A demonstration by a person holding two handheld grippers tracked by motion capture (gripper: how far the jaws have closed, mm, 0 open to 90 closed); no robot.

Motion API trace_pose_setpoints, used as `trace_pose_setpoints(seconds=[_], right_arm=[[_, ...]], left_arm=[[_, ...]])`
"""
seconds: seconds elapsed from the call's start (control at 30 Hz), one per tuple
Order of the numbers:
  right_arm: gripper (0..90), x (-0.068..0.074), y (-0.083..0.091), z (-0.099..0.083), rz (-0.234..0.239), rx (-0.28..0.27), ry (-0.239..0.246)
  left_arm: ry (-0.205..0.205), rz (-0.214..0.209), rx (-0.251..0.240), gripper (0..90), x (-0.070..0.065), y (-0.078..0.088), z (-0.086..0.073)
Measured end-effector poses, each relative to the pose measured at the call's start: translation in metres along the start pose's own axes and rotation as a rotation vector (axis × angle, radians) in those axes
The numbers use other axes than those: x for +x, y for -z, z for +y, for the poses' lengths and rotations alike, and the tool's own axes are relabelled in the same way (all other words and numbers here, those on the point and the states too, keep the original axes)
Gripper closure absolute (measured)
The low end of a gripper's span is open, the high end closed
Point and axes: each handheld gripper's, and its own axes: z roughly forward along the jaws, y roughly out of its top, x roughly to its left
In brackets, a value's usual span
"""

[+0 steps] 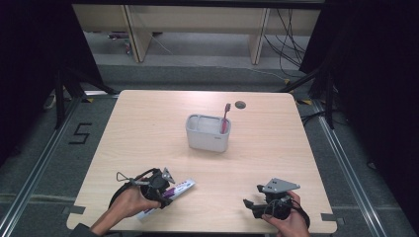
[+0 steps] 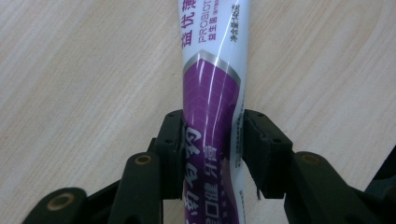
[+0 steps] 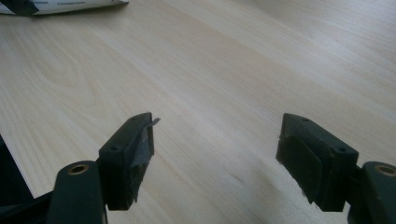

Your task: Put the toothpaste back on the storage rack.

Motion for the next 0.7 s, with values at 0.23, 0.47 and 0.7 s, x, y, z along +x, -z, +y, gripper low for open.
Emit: trace_pose_setpoints(seconds=[0.23,0.47,0.7], right_arm=[[28.1,-0.0003,0.0003,0.0,0.003,0.0,0.0],[28.0,-0.0002,0.0,0.0001,0.005,0.003,0.0],[28.1,0.0001,0.0005,0.0,-0.007,0.0,0.004]], left_arm=[[-0.01,-0.025,0.01,60.6,-0.0045,-0.0011,0.0035],[0.002,-0.037,0.013,60.8,-0.0039,-0.0016,0.0038],[0.02,-0.063,0.023,61.8,-0.0012,-0.0038,0.0042]])
